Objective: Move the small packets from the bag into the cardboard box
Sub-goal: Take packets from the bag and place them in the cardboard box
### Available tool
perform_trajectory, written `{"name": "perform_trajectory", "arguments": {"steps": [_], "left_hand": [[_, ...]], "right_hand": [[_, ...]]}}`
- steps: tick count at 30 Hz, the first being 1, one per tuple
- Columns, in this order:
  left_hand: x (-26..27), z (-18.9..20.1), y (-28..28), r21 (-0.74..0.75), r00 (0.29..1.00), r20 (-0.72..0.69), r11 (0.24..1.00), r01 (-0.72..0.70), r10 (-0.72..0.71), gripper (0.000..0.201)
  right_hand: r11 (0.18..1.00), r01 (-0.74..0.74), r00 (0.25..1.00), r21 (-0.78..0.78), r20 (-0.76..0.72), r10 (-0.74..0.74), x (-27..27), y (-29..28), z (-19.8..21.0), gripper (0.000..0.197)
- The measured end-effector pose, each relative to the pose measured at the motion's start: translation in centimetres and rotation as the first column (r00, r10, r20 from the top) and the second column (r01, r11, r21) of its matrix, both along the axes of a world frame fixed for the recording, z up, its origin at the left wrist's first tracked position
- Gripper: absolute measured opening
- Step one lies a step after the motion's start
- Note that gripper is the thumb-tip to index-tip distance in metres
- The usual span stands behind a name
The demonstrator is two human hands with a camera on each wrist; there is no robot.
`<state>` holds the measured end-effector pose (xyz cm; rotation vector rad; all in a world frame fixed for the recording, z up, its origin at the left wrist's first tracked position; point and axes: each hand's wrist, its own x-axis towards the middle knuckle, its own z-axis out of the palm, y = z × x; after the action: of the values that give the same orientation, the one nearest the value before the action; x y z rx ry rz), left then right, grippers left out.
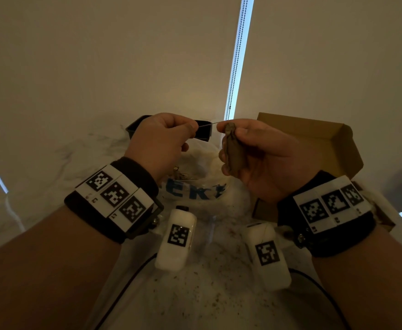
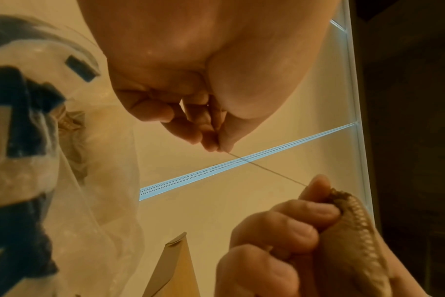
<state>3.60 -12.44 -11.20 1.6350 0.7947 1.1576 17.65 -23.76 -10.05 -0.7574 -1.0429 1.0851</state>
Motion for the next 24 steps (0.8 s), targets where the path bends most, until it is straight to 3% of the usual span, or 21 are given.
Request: {"name": "perform_trajectory", "arguments": {"steps": [4, 11, 15, 20, 24], "left_hand": [[0.2, -0.1, -0.1, 0.014, 0.997, -0.071, 0.999, 0.031, -0.03, 0.009], [0.2, -0.1, -1.0, 0.205, 0.965, -0.244, 0.967, 0.15, -0.098, 0.012], [0.1, 0.4, -2.3, 0.297, 0.927, -0.314, 0.906, 0.301, -0.205, 0.008], [0.3, 0.6, -2.7, 0.321, 0.925, -0.257, 0.878, 0.354, -0.279, 0.011], [0.2, 0.8, -2.7, 0.253, 0.95, -0.143, 0.918, 0.305, -0.276, 0.012]], "right_hand": [[0.993, 0.118, 0.992, 0.026, 0.03, -0.119, 0.3, 0.1, 0.1, 0.028], [0.937, 0.345, 0.935, 0.044, -0.105, -0.339, 1.1, 0.6, 0.2, 0.022], [0.861, 0.505, 0.863, -0.067, 0.024, -0.505, 1.9, 1.3, -0.2, 0.014], [0.874, 0.471, 0.853, -0.118, 0.313, -0.418, 1.4, 1.2, -0.8, 0.016], [0.925, 0.368, 0.902, -0.094, 0.277, -0.331, 0.5, 0.8, -0.5, 0.02]]}}
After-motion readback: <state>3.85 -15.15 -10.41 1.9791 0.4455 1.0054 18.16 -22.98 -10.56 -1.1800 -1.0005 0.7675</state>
